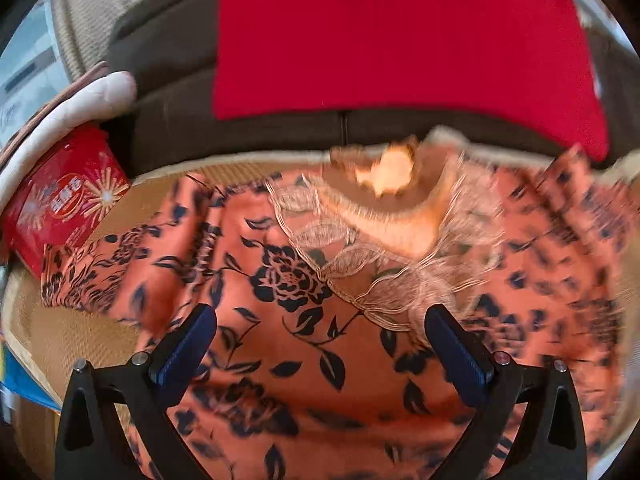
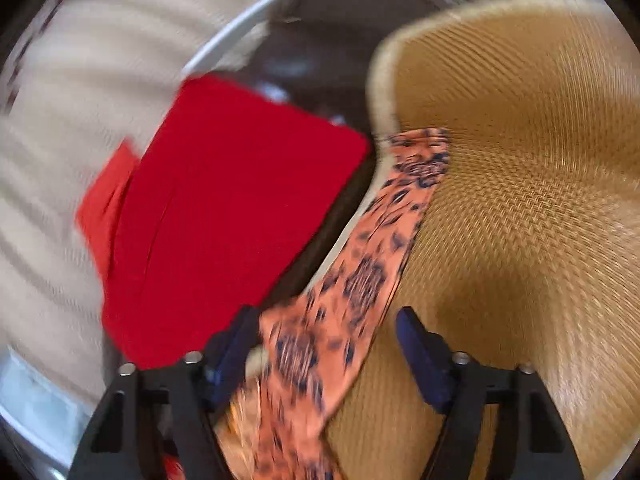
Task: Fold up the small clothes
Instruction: 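Grasp the blouse sleeve cuff with the right gripper and lift it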
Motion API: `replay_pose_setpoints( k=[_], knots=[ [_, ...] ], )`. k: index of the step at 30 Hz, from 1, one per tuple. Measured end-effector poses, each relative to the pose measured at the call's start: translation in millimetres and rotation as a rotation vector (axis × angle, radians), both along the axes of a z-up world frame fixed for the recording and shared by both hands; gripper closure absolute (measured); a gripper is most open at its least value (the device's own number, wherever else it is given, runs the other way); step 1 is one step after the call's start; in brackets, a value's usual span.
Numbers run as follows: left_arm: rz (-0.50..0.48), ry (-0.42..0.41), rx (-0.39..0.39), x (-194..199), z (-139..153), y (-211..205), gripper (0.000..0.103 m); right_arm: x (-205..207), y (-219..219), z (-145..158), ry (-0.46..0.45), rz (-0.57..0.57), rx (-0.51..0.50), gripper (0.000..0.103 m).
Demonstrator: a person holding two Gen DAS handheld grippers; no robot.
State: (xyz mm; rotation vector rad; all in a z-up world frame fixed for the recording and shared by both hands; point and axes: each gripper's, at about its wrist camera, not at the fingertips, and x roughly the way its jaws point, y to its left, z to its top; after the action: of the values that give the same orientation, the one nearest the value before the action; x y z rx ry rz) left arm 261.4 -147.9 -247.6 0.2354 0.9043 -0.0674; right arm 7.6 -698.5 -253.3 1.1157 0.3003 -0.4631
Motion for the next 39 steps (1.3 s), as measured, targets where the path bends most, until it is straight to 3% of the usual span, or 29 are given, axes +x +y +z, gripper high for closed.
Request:
replay_pose_setpoints(
  k=[3,6,10,13,16,22,23,24,25,27,29,33,39],
  knots=[
    [-0.028,0.012,0.127,9,-27,-14,0.000,17,-44,-17,-0.014,-0.057,0.035,0.051],
    [-0.086,0.054,0.185,12,-44,-23,0.000,37,-85,-26,0.041,-0.104,0.033,0.051],
    [-0.110,0.008,0.211,10,-42,-30,0.000,61,-144,-43,0.161,-0.163,0.078,0.051],
    [-0.069,-0.002,0.170,14,-43,-26,0.000,80,-173,-50,0.262,-0.191,0.071,0.045],
    [-0.036,0.020,0.119,21,-44,-20,0.000,96,-197,-59,0.292,-0.220,0.084,0.038],
    [-0.026,0.040,0.064,27,-47,-14,0.000,127,-214,-74,0.416,-0.221,0.030,0.036],
    [-0.025,0.045,0.063,27,-47,-14,0.000,131,-213,-74,0.419,-0.215,0.008,0.055],
    [-0.025,0.052,0.065,29,-47,-14,0.000,136,-214,-77,0.443,-0.201,-0.009,0.093],
    [-0.027,0.060,0.073,31,-46,-15,0.000,138,-214,-78,0.461,-0.190,-0.013,0.092],
    [-0.040,0.063,0.091,33,-45,-17,0.000,137,-211,-77,0.431,-0.190,-0.028,0.093],
    [-0.052,0.053,0.099,33,-42,-17,0.000,127,-199,-65,0.314,-0.170,-0.046,0.094],
    [-0.047,0.008,0.009,26,-21,-10,0.000,114,-161,-20,0.150,-0.094,-0.087,0.094],
    [0.031,-0.159,-0.037,15,18,19,0.000,113,-43,52,0.003,0.135,-0.128,0.094]
  ],
)
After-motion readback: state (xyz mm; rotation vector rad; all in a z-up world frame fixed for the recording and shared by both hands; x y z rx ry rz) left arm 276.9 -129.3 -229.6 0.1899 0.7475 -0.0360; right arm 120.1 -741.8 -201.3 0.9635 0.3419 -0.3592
